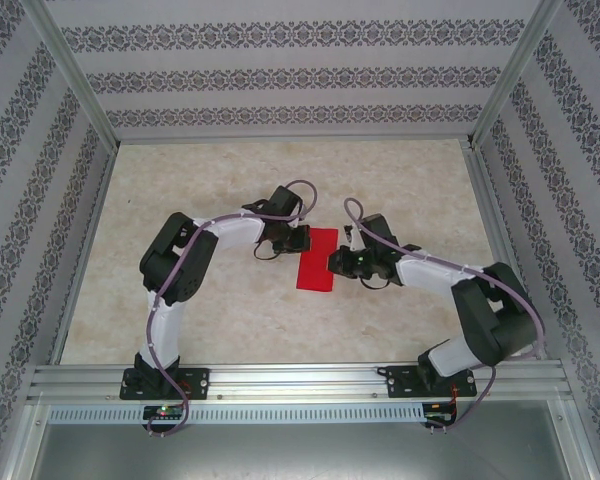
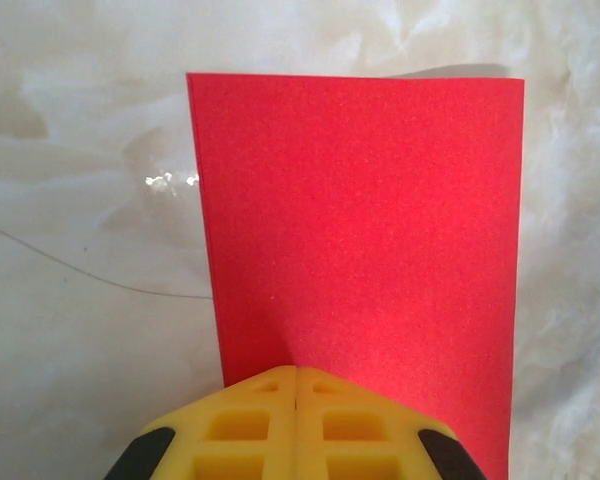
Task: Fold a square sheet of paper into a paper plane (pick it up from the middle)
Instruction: Fold the square sheet of paper in half at the center of the table, then rotate the square sheet of paper at the center of the table.
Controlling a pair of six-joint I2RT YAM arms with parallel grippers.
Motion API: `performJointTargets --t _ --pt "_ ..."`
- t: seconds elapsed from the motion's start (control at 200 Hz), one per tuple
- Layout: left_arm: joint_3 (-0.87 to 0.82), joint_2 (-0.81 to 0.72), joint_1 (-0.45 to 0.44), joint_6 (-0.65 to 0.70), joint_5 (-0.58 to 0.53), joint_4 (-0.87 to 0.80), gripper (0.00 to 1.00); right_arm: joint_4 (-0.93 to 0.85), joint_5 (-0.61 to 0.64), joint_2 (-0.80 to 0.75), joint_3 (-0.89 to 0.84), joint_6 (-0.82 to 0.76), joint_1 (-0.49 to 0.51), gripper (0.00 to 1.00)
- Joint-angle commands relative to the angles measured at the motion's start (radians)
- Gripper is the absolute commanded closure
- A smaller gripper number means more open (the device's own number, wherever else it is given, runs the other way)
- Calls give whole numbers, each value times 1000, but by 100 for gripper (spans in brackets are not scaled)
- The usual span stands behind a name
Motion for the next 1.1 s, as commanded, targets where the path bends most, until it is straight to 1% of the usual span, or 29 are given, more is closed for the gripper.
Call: performJointTargets --t 0.0,0.065,0.15,0.255,0.36,0.395,0.634,0.774,0.869,0.949,1.094 --pt "20 6 -8 57 -58 -124 97 -2 50 67 38 4 45 89" --pt "11 -28 -7 45 -57 -117 95 4 65 97 46 27 64 89" --pt "-28 -88 -5 8 -73 -95 89 33 70 122 38 67 85 90" --pt "-108 -180 4 -49 -109 -60 75 76 104 117 24 90 127 90" --pt "-199 -281 11 -92 -153 -40 64 89 130 143 32 119 158 90" --pt "-230 -315 13 -105 -169 -39 63 101 140 154 33 134 170 90" --pt "-452 -557 18 -206 -268 -38 59 120 199 253 108 242 256 90" --pt "-578 -702 19 -261 -294 -21 59 126 230 315 191 357 300 90" --pt "-646 -787 19 -288 -295 4 58 151 216 354 253 423 323 90" --pt "-686 -831 17 -282 -254 51 58 183 216 329 278 413 320 90" --pt "-693 -844 -22 -256 -214 104 59 157 230 193 254 319 273 89"
